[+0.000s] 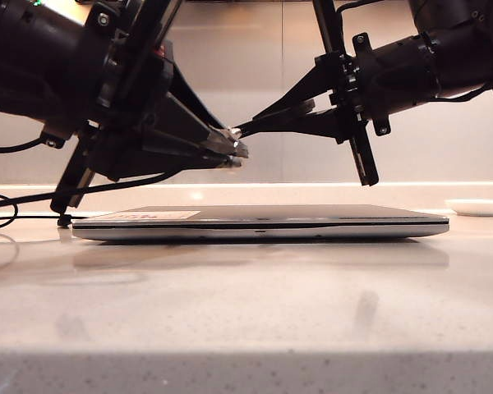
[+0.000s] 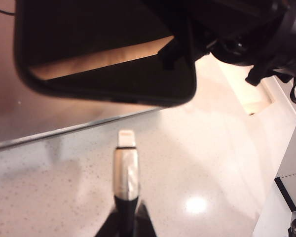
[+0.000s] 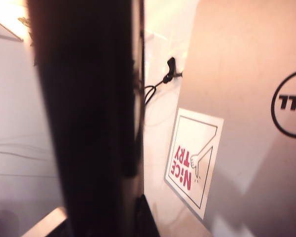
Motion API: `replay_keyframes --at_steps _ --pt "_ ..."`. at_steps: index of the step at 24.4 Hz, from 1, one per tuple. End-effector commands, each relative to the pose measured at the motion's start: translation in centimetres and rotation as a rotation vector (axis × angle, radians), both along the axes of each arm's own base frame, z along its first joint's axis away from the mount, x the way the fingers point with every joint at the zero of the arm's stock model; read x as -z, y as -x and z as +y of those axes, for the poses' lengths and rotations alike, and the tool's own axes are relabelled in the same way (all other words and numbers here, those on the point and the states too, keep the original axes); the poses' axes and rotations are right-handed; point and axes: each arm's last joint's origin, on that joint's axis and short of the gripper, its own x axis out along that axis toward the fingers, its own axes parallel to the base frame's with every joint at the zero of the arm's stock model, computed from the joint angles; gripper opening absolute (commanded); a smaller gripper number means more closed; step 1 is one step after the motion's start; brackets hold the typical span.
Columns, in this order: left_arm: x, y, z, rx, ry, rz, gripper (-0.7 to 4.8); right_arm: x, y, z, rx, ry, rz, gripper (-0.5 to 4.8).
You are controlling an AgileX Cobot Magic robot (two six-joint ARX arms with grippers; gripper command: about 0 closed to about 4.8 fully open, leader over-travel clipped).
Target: Pick up the charging cable and the phone, plug the charging cable into the charging port on the phone, and finally place them back on the table.
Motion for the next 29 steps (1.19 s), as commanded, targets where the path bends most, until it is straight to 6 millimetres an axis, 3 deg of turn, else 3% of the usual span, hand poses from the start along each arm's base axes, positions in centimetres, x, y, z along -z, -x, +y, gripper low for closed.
replay_keyframes --at_steps 1,29 --pt "-0.29 -0.01 -0.07 0.004 0.018 -0.009 -0.06 -0.65 0.11 0.16 -0.038 -0.017 -0.053 -0.06" --pt "-0.28 -0.01 -0.07 0.004 0.017 -0.009 -0.06 -0.40 0.36 0.51 -0.047 -0.007 -0.020 -0.06"
